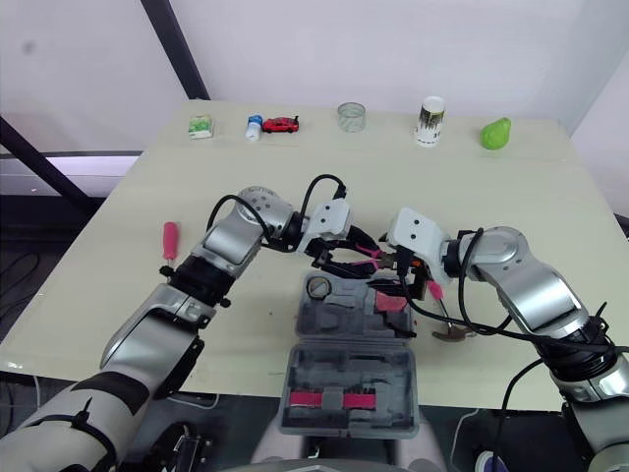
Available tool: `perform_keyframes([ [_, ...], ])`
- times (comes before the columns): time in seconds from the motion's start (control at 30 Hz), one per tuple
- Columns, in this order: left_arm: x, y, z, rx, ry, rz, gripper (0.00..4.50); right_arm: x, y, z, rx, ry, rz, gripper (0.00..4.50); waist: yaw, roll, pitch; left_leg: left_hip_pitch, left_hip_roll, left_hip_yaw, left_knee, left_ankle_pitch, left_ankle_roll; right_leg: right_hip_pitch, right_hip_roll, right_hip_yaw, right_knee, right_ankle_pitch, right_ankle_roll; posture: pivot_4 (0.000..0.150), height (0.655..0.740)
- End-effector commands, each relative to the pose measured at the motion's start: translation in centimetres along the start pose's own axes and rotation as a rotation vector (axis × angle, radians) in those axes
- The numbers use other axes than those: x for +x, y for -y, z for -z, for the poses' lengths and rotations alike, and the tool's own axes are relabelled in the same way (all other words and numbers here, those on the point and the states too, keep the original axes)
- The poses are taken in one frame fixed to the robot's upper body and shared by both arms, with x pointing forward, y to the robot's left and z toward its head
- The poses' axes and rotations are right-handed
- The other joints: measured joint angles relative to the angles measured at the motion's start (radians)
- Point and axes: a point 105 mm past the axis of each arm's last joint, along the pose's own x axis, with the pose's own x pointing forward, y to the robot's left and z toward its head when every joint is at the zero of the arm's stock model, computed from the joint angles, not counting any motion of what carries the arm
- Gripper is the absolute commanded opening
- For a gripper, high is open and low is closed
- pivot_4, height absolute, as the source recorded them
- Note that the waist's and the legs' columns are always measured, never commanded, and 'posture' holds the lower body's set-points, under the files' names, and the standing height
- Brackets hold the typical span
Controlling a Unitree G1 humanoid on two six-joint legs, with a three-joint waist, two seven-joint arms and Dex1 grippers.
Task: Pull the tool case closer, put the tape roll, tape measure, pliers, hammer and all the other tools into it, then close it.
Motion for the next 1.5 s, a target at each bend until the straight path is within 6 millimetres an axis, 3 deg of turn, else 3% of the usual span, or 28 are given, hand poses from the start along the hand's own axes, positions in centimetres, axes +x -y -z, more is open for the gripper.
perform_keyframes([
  [0.03, -0.3, -0.2, -0.7, 0.057, 0.011, 0.02, 2.57, -0.5, 0.3, -0.9, -0.025, 0.017, 0.012, 3.93, -0.002, 0.001, 0.0, 0.0, 0.0, -0.001, 0.0, 0.0, 0.0, 0.0, 0.0, 0.0, 0.0, 0.0, 0.0, 0.15, 0.74],
  [0.07, -0.3, -0.2, -0.6, 0.063, 0.005, 0.029, 2.57, -0.6, 0.4, -0.8, -0.024, 0.013, 0.015, 3.67, -0.002, 0.001, 0.001, 0.0, 0.0, -0.001, 0.0, 0.0, 0.0, 0.0, 0.0, 0.0, 0.0, 0.0, 0.0, 0.15, 0.74],
  [0.17, -0.3, 0.0, -0.5, 0.072, 0.005, 0.051, 2.57, -0.8, 0.4, -0.5, -0.023, -0.002, 0.021, 2.19, 0.0, 0.002, 0.002, 0.0, 0.0, -0.001, 0.0, 0.0, 0.0, 0.0, 0.0, 0.0, 0.001, 0.0, 0.0, 0.15, 0.74],
  [0.67, -0.9, -0.2, -0.1, 0.052, 0.014, 0.034, 2.57, -1.0, 0.2, 0.3, -0.017, -0.037, -0.001, 2.19, 0.001, 0.002, 0.002, 0.0, 0.0, -0.001, 0.001, 0.0, 0.0, 0.0, 0.0, 0.0, 0.001, 0.0, 0.0, 0.15, 0.74],
  [0.87, -1.2, -0.6, -0.2, 0.03, 0.033, 0.015, 2.57, -1.2, 0.2, 1.9, -0.014, -0.109, -0.005, 2.19, 0.001, 0.002, 0.002, 0.0, 0.0, -0.001, 0.001, 0.0, 0.0, 0.0, 0.0, 0.0, 0.001, 0.0, 0.0, 0.15, 0.74],
  [1.5, -0.7, -0.7, -0.3, 0.001, 0.044, 0.015, 2.57, 0.1, 0.5, 0.1, -0.031, -0.02, 0.02, 2.19, 0.001, 0.002, 0.002, 0.0, 0.0, -0.002, 0.002, 0.0, 0.0, 0.0, 0.0, 0.0, 0.003, 0.0, 0.0, 0.15, 0.74],
])
